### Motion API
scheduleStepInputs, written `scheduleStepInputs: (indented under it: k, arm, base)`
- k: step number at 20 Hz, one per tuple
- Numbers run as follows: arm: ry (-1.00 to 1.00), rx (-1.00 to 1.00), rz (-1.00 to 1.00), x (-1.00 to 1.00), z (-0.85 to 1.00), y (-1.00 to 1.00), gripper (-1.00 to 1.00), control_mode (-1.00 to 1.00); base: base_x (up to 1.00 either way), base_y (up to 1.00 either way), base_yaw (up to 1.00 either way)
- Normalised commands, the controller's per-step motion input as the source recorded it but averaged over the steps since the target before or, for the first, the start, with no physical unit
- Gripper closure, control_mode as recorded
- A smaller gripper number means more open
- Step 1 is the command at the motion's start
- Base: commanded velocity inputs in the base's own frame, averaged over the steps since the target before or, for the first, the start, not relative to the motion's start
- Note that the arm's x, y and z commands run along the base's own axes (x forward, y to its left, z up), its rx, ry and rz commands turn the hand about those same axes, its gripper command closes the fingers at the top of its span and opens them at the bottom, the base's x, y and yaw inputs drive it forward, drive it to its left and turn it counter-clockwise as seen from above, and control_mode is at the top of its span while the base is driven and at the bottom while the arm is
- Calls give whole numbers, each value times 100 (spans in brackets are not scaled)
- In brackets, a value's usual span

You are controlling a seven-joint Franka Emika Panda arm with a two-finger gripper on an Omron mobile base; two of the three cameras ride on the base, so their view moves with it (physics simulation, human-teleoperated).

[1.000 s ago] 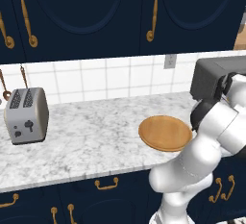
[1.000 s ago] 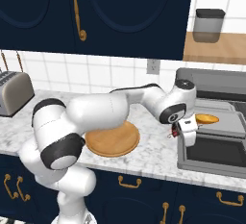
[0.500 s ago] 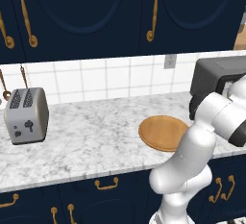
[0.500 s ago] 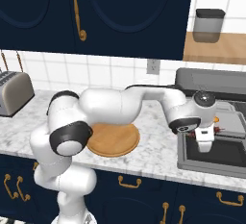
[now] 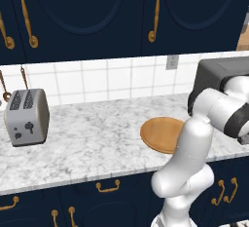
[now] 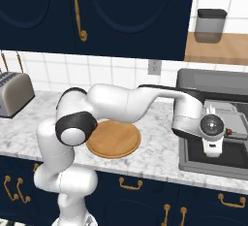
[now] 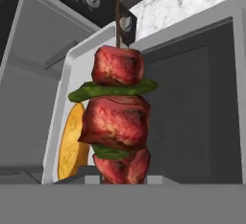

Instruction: Pick up the kebab skewer and baguette bread, and place them inside the toaster oven. Close the toaster oven door and start by setting the timer.

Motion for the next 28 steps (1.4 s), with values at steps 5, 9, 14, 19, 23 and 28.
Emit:
scheduleStepInputs:
  k: [5, 9, 14, 19, 23, 28]
  arm:
    - [0, 4, 0, 14, 36, -50, 100, -100]
    - [0, 7, 0, 9, 27, -45, 100, -100]
    - [-4, 10, 0, 6, 0, -11, 100, -100]
    - [-2, 6, 0, 41, 0, -3, 100, -100]
    - [2, 1, 0, 33, 0, 1, 100, -100]
    - [0, 0, 0, 27, -6, 1, 100, -100]
  base:
    - [0, 0, 0]
    - [0, 0, 0]
    - [0, 0, 0]
    - [0, 0, 0]
    - [0, 0, 0]
    - [0, 0, 0]
